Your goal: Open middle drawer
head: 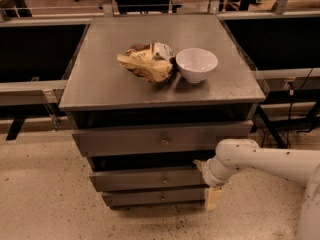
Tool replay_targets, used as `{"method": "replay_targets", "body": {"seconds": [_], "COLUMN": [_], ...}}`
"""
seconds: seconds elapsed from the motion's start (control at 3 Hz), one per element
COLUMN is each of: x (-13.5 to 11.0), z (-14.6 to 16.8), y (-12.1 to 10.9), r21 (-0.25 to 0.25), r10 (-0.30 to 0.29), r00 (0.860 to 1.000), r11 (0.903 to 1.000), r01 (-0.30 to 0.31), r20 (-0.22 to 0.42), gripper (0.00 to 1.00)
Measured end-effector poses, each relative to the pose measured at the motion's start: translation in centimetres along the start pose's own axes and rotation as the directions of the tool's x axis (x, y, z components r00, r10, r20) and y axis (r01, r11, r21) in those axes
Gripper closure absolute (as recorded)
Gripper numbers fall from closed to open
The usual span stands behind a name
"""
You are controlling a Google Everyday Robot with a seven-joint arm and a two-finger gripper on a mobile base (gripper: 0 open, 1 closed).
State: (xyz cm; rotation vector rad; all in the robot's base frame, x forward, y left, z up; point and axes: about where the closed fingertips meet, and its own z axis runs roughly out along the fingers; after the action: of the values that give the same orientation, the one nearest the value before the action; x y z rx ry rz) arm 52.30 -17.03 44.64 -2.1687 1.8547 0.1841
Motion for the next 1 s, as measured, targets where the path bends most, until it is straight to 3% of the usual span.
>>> {"method": "replay_targets", "body": {"seconds": [0.33, 0.67, 1.0], "x": [1.29, 1.43, 1.31], "z": [1.59, 1.73, 1.79], "y": [-0.97, -1.16, -1.02], "r21": [-0.034, -0.035, -0.035], "r10": [0.004, 0.006, 0.005], "r00": [1.0, 1.0, 1.0], "r11": [0.9994, 0.9994, 0.9994], "r01": [-0.005, -0.007, -0.006], "r20": [-0.017, -0.018, -0.023], "gripper": [0.0, 0.15, 0.19]}}
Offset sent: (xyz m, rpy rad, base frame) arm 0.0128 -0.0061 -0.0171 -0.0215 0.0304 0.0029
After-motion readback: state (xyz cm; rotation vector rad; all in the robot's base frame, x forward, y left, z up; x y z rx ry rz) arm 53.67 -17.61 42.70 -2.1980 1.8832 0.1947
